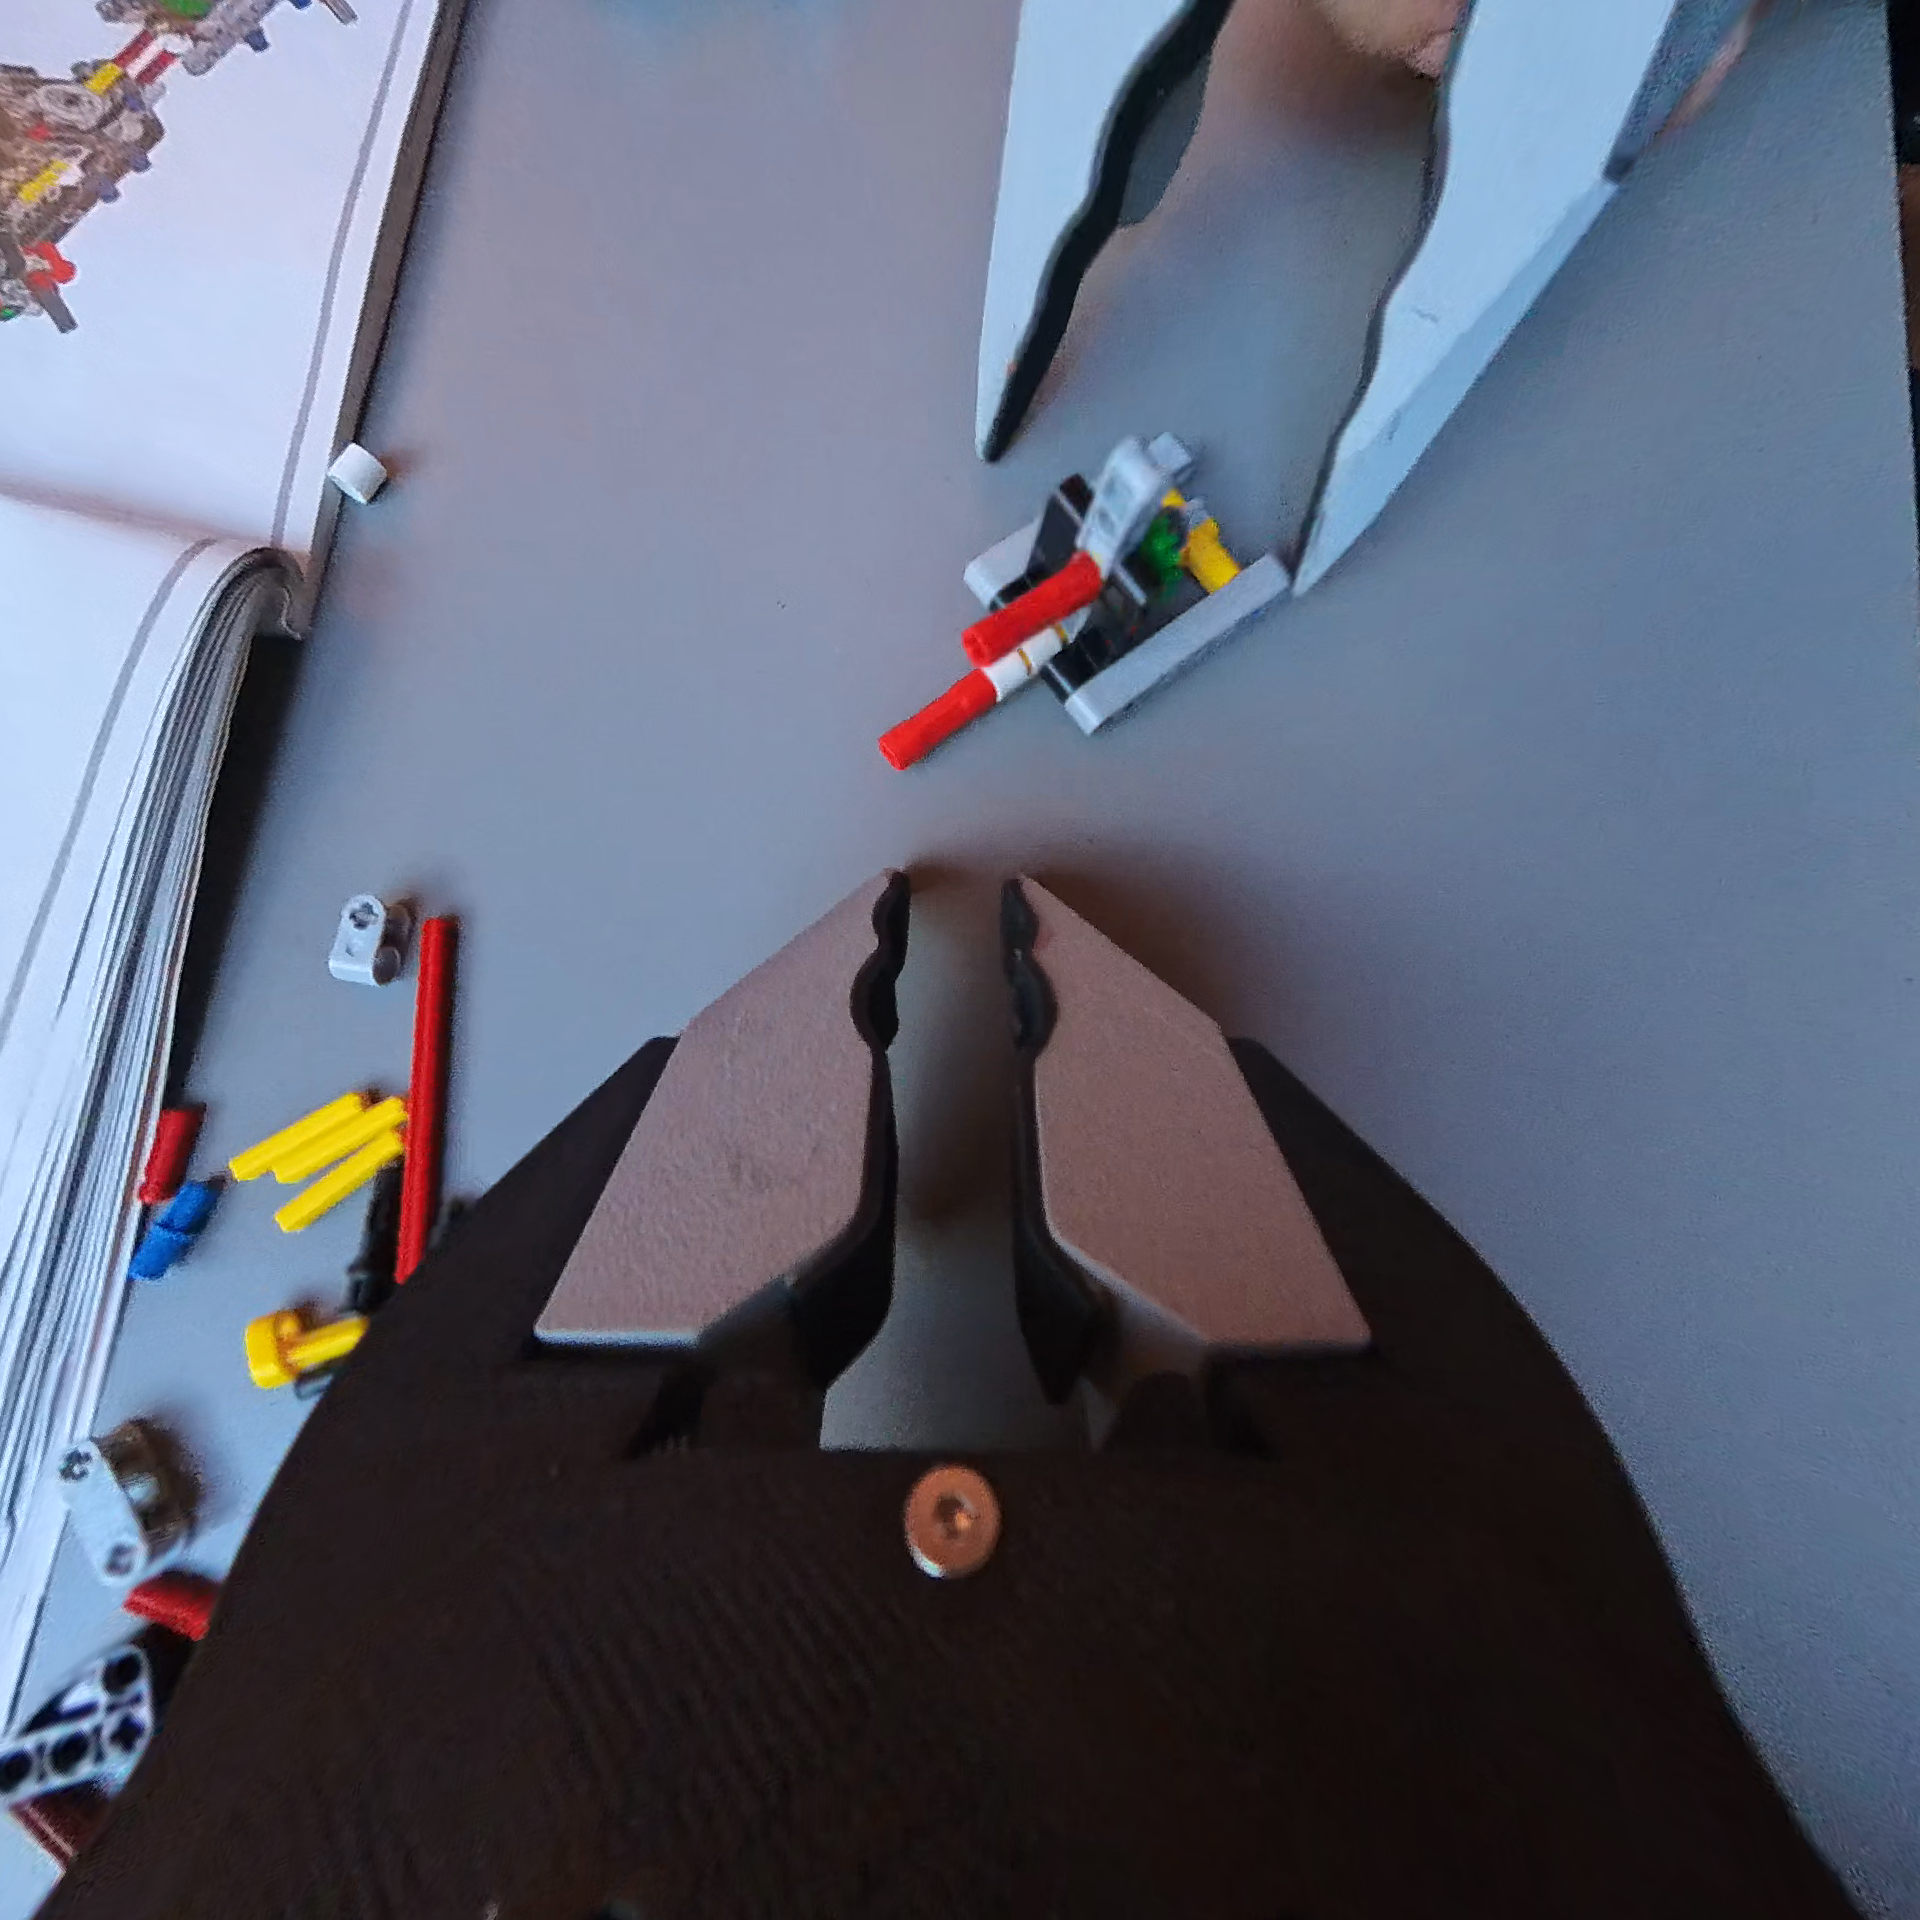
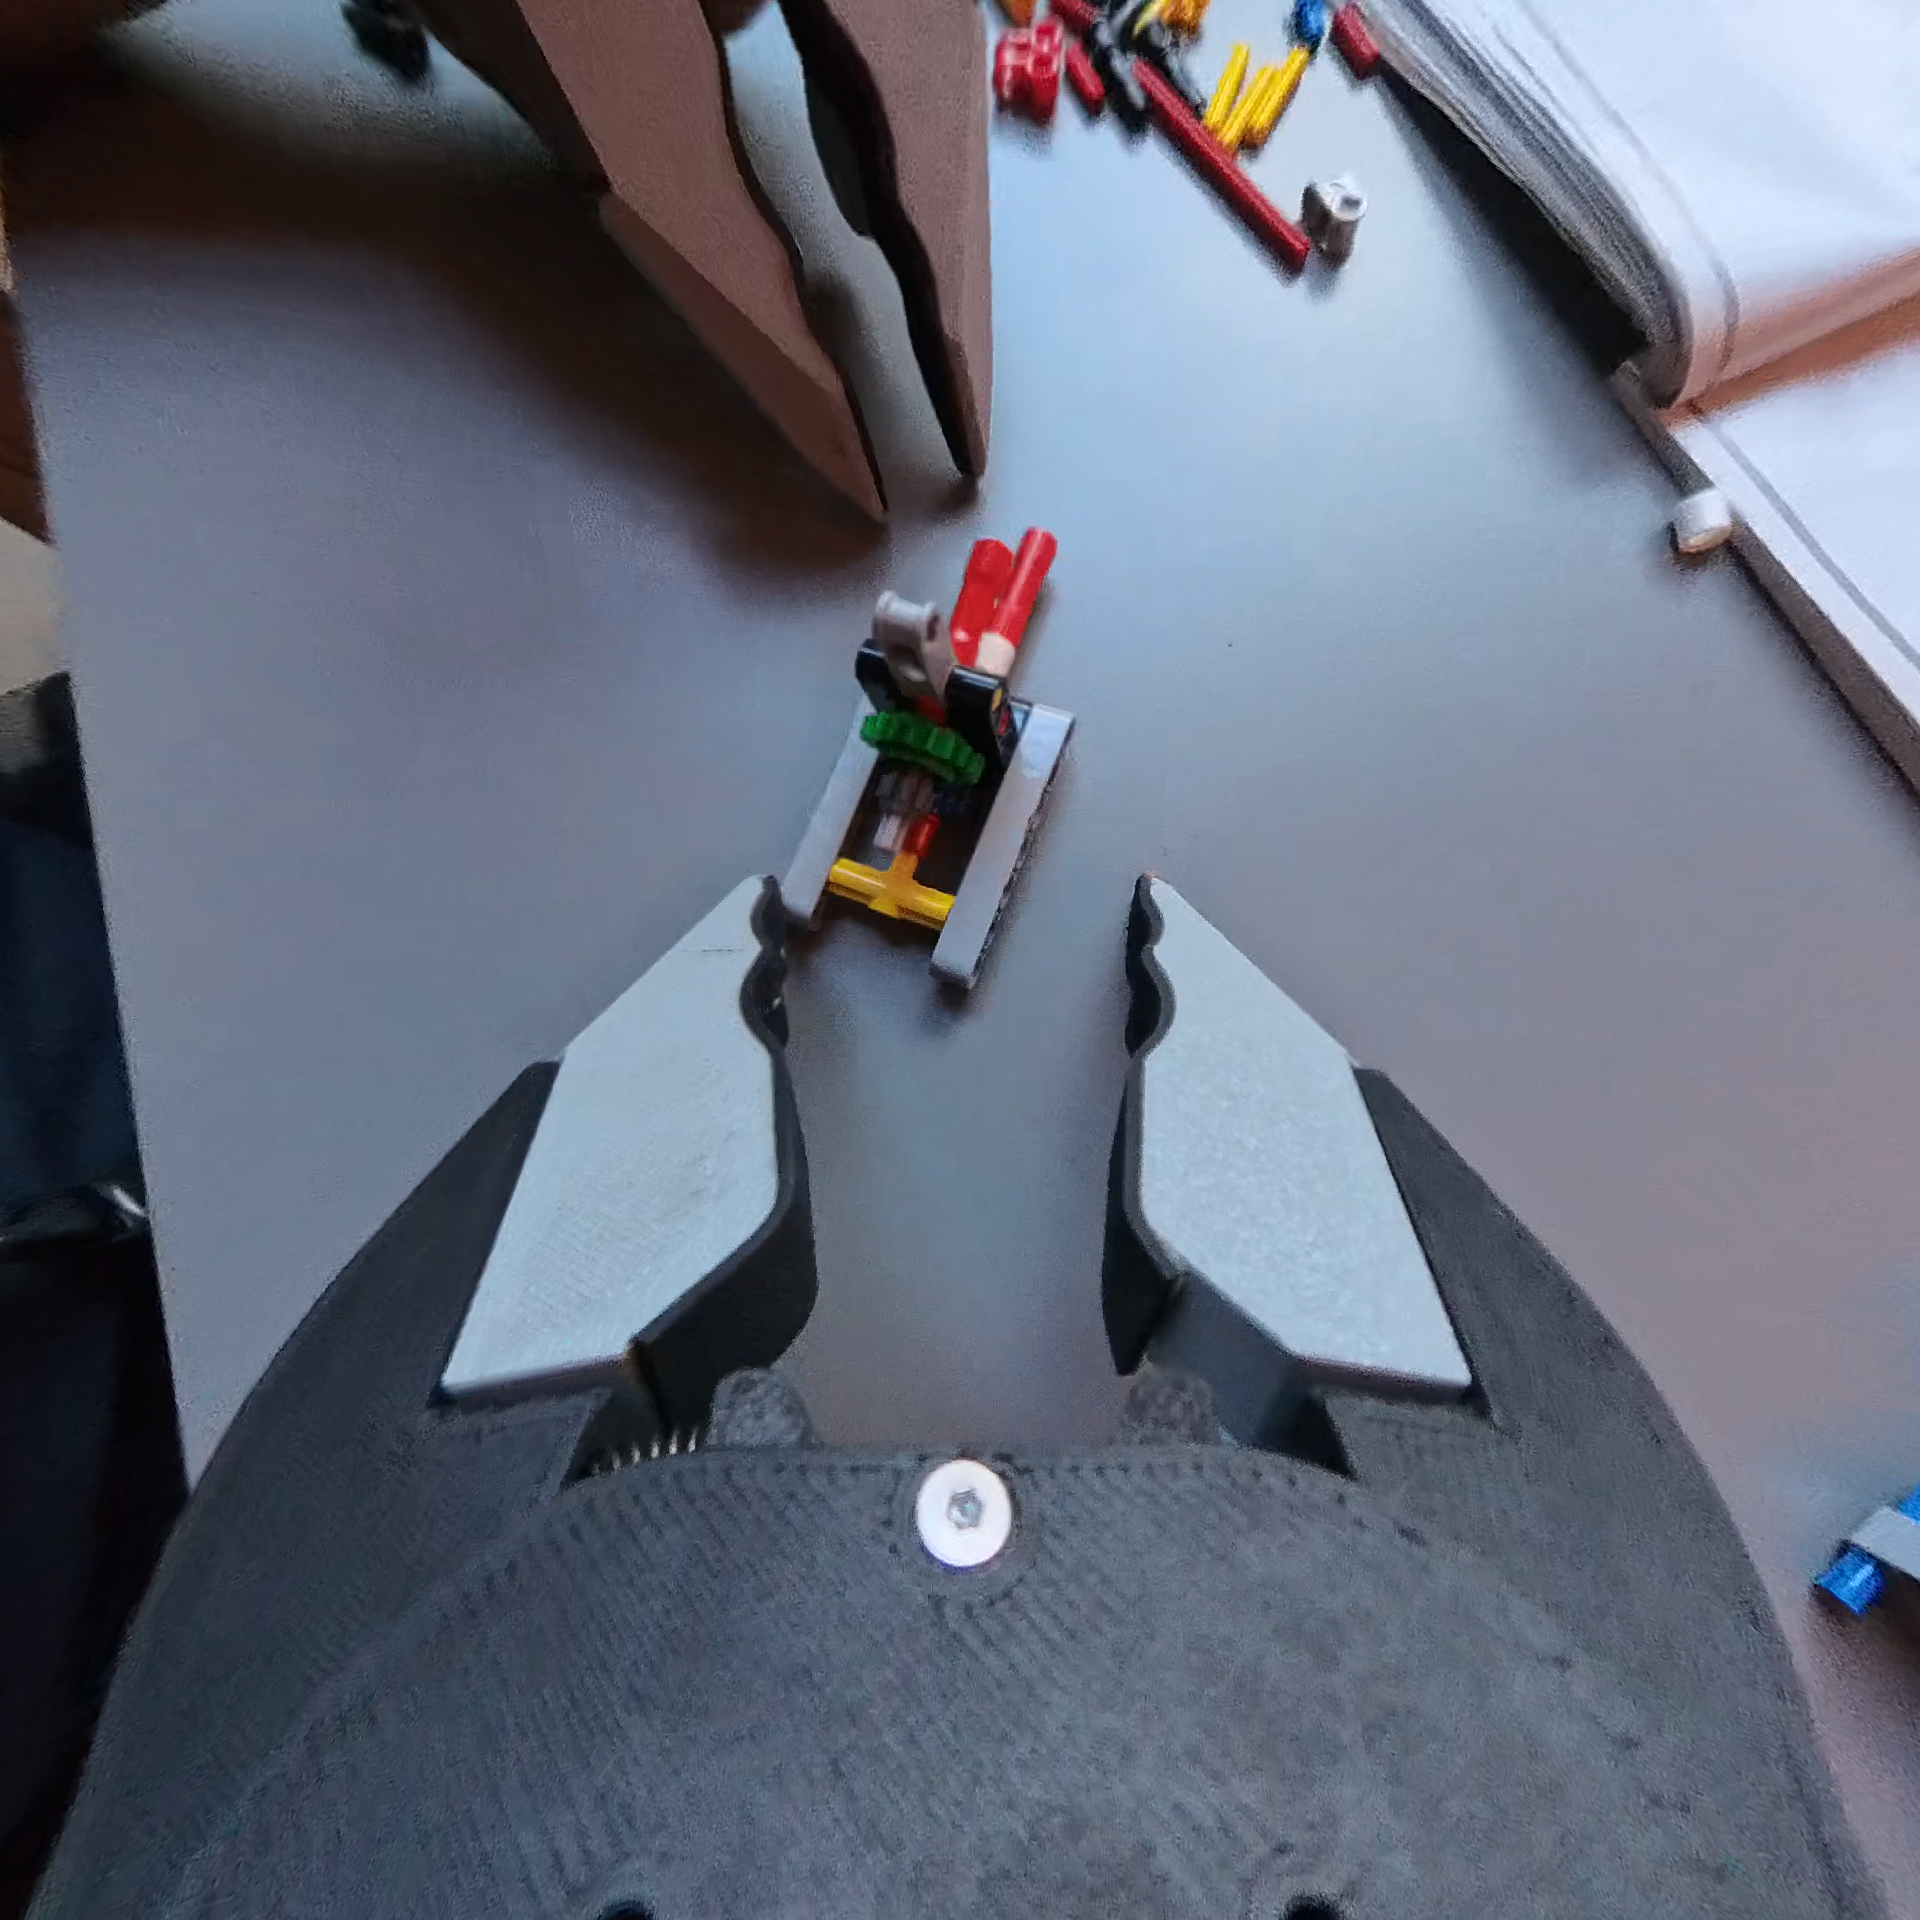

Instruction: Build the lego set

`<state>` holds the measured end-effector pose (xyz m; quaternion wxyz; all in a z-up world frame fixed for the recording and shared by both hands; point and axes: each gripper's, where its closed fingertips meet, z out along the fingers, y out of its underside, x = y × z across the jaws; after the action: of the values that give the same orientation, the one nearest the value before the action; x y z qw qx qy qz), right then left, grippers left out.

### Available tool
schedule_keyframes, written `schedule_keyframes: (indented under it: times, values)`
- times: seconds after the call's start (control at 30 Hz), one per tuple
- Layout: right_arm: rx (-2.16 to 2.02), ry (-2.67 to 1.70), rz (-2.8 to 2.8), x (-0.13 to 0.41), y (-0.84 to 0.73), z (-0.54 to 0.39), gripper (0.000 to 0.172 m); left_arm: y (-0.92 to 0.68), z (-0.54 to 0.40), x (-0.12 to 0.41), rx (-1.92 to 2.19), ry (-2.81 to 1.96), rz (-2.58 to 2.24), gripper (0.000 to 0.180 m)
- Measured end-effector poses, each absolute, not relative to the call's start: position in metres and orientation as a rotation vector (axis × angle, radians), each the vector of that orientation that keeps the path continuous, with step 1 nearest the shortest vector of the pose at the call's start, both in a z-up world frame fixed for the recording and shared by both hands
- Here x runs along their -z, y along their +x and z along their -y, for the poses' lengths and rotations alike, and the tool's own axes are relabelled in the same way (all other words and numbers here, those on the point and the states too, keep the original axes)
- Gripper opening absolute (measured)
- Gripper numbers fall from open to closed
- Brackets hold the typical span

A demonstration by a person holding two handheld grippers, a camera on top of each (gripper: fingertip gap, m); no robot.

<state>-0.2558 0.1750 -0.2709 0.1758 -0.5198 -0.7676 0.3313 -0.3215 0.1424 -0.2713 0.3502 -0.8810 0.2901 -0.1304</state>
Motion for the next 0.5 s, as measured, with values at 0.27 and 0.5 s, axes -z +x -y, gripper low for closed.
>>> schedule_keyframes:
  times: [0.27,0.5]
  values:
    - [-0.936,-1.420,2.195,0.272,-0.259,-0.172,0.055,-0.309,-0.151,0.269,0.543,-2.271,-0.789,0.024]
    - [-1.057,-1.280,2.257,0.270,-0.256,-0.169,0.054,-0.286,-0.140,0.268,0.610,-2.224,-0.921,0.045]
